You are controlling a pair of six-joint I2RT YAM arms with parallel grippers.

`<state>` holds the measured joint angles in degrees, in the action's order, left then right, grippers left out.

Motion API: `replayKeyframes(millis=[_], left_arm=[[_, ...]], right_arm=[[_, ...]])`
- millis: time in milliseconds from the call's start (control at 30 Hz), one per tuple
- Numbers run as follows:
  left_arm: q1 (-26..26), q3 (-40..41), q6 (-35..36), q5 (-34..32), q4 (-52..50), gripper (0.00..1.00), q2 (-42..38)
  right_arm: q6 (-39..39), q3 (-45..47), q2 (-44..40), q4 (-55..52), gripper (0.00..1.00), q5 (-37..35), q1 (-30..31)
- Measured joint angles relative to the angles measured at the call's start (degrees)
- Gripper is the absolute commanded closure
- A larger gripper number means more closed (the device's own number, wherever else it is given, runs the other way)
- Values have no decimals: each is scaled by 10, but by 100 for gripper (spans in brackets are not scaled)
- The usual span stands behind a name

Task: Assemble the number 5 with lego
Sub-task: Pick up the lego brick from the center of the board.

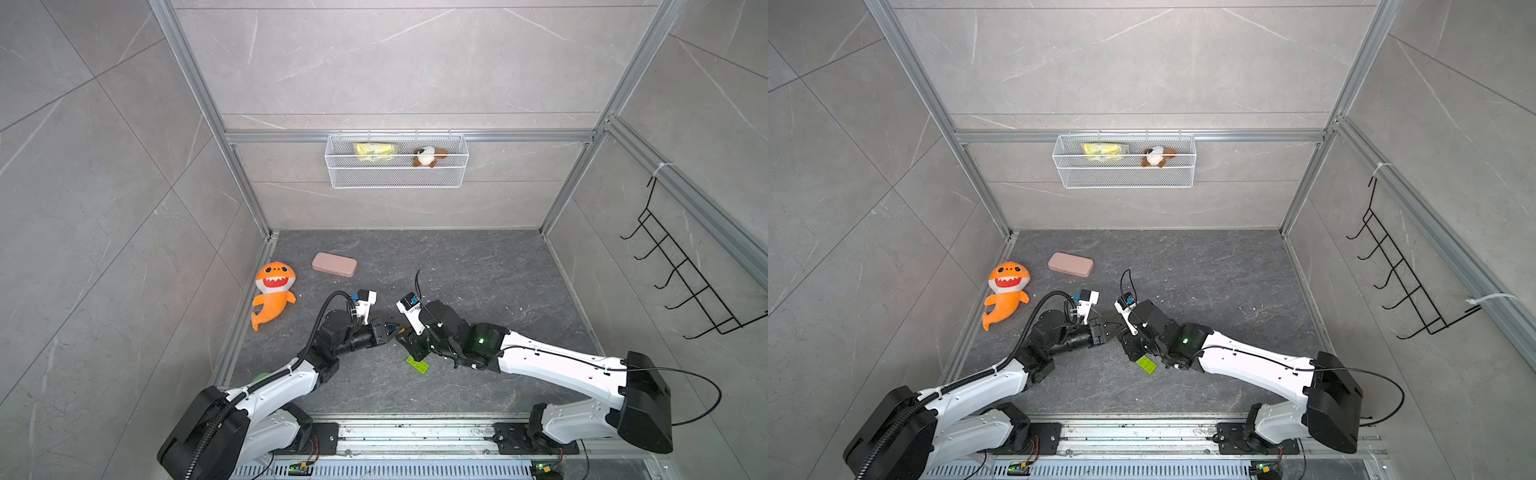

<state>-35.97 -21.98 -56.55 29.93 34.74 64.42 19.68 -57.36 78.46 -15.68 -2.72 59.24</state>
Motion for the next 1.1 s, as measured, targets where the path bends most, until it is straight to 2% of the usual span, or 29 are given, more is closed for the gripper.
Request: replayKeyframes(millis=[233, 467, 500, 600, 667, 733, 967, 1100], left_arm=[[1, 0, 0, -9, -1, 79, -1], [3, 0, 0, -14, -2, 75, -5], [3, 0, 0, -14, -3, 71, -5], [2, 0, 3, -14, -4, 42, -8], [2, 0, 3, -14, -7, 32, -13], [2, 0, 5, -14, -12, 27, -19], [2, 0, 18, -25, -53, 25, -30], [-3, -2, 33, -45, -100, 31, -29]], right_arm=[[2, -13, 10, -12, 81, -22, 0], [2, -28, 19, -26, 85, -31, 0], [2, -28, 19, -26, 85, -31, 0], [2, -31, 20, -28, 87, -31, 0], [2, -33, 22, -31, 87, -33, 0], [2, -33, 23, -34, 87, -36, 0], [23, -13, 11, -45, 87, -57, -1], [48, 28, -25, -65, 87, -66, -6]])
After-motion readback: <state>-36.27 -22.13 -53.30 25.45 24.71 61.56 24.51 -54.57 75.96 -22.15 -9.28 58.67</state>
